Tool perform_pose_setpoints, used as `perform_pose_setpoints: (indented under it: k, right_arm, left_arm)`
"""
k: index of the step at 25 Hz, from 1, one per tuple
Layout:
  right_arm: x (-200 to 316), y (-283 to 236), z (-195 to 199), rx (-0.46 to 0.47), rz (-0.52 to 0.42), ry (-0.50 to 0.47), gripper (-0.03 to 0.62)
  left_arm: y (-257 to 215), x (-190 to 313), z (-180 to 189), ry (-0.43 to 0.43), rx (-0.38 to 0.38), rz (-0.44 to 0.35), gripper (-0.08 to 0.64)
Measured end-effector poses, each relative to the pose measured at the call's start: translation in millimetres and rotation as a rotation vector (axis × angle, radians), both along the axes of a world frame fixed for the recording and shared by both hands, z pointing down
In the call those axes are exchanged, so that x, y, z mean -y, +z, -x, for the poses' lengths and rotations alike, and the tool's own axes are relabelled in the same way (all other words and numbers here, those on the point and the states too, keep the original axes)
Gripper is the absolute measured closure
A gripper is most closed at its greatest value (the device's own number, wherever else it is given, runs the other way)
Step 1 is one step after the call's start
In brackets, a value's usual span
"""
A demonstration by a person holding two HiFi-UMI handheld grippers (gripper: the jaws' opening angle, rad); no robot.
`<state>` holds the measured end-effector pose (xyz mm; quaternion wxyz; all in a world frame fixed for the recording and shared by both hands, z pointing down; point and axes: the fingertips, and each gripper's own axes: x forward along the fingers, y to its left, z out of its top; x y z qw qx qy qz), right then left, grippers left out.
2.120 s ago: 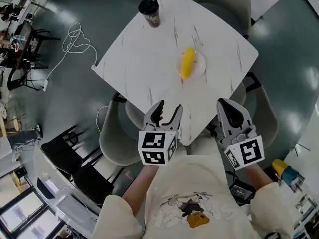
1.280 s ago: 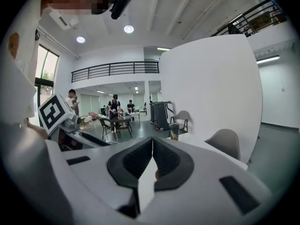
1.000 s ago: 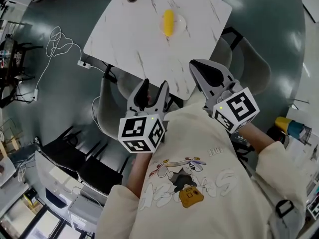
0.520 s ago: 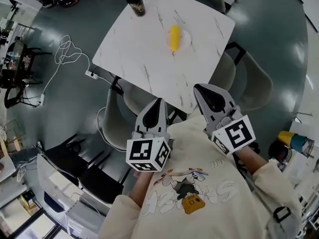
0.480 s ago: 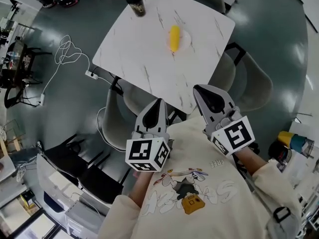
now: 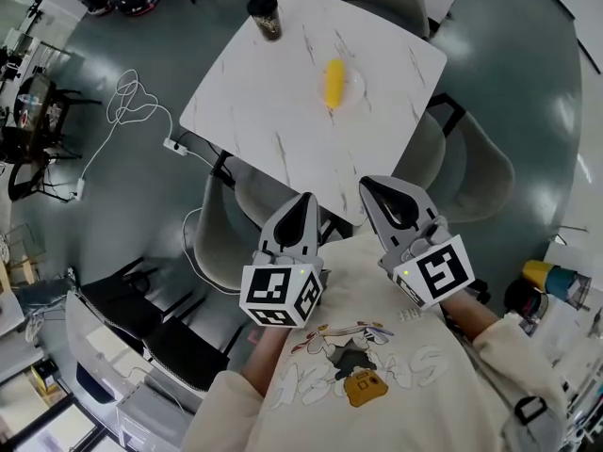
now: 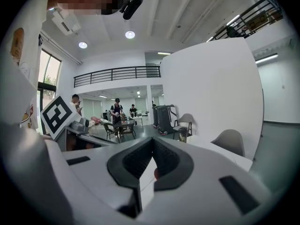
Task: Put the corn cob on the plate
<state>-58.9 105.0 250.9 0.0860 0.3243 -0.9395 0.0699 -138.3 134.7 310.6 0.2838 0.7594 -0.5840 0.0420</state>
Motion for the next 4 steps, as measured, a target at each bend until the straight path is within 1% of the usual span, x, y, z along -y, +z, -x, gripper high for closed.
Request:
perform_pose_setpoints:
  k: [4]
  right_arm:
    - [-5.0, 3.8, 5.9, -0.010, 0.019, -0.007, 0.588]
  left_arm:
    - [2.7, -4.7, 4.7, 0.007, -0.007, 0.015, 0.554]
